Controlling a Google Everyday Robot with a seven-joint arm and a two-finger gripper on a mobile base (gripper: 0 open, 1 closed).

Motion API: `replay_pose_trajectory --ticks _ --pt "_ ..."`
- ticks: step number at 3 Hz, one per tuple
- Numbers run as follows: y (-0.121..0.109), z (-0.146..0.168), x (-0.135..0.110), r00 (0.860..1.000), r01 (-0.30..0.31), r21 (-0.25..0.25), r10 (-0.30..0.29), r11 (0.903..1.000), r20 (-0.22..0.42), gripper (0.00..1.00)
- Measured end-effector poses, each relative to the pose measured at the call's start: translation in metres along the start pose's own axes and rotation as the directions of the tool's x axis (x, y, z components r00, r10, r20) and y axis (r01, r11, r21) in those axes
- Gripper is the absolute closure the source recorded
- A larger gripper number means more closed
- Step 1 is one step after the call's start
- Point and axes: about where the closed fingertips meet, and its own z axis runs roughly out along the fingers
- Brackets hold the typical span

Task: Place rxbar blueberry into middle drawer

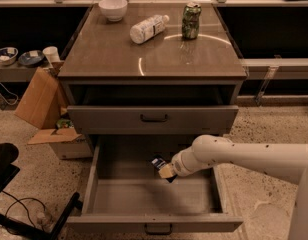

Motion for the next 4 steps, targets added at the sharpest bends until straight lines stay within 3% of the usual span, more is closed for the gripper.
replay_pose_trajectory --ticks 1,2,3,4 --pt "0.0003 0.0165 0.0242 0.999 -0.027 -0.005 0.027 0.9996 0.019 1.0" --pt "0.0004 0.0171 0.0239 0.999 -0.027 -0.004 0.027 0.9996 0.022 0.83" --pt "0.0004 0.0171 0.0239 0.999 -0.027 -0.004 0.027 0.9996 0.022 0.59" --pt "0.0004 0.0172 0.0239 0.999 -0.027 -0.004 0.027 0.9996 0.022 0.28"
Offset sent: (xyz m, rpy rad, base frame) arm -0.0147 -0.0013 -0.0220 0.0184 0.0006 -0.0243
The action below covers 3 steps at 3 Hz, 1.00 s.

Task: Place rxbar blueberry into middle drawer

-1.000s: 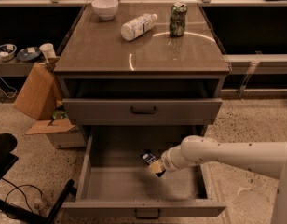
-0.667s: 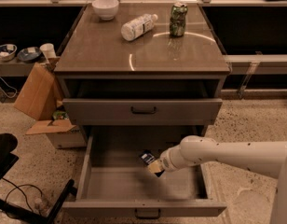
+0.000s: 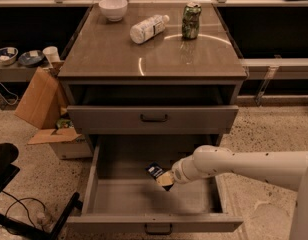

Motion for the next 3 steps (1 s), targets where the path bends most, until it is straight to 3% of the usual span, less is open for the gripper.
replay_pose_trajectory --ticks 1,2,3 --pt "0.0 0.0 0.0 1.0 0.0 0.0 0.0 1.0 0.0 0.04" --pt "0.0 0.0 0.0 1.0 0.0 0.0 0.0 1.0 0.0 0.0" --pt "0.006 -0.015 -0.006 1.0 0.026 -0.042 -0.025 0.9988 0.011 0.0"
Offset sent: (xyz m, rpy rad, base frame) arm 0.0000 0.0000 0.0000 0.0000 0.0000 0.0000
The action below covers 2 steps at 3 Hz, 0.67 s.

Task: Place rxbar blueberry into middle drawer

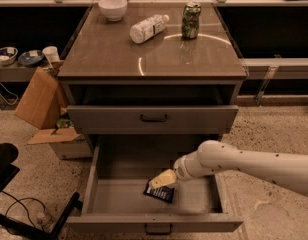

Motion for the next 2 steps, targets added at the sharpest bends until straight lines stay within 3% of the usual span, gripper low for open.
replay_pose_trajectory --ticks 1,2 --pt "0.02 -0.05 -0.015 0.995 0.097 -0.037 -0.098 0.9946 -0.018 0.0" --pt "0.036 -0.114 -0.045 0.981 0.189 -0.049 -0.191 0.9808 -0.042 0.0"
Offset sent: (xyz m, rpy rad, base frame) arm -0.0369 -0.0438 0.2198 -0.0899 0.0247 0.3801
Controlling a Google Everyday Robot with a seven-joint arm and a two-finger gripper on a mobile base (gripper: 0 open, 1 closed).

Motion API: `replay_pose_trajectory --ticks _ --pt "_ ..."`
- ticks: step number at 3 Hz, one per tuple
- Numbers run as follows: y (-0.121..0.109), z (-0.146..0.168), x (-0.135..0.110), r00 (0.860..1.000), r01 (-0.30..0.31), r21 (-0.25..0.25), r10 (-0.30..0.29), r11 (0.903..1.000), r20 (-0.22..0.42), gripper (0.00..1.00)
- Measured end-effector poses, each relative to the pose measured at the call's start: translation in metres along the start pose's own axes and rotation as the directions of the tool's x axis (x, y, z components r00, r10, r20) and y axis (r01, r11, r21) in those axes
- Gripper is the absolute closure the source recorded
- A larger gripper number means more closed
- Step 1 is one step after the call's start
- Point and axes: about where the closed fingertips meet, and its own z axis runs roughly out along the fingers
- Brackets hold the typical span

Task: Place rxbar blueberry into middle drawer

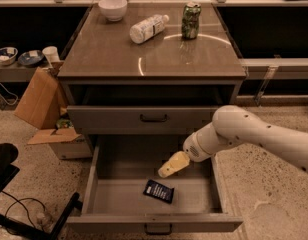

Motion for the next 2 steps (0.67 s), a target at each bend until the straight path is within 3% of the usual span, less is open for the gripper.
replay_pose_trajectory --ticks 1,2 --pt "0.012 -0.059 -0.024 0.993 0.089 0.009 -0.088 0.996 -0.083 0.0" --pt "0.039 -0.111 -0.022 0.959 0.21 -0.037 -0.214 0.9769 -0.188 0.0"
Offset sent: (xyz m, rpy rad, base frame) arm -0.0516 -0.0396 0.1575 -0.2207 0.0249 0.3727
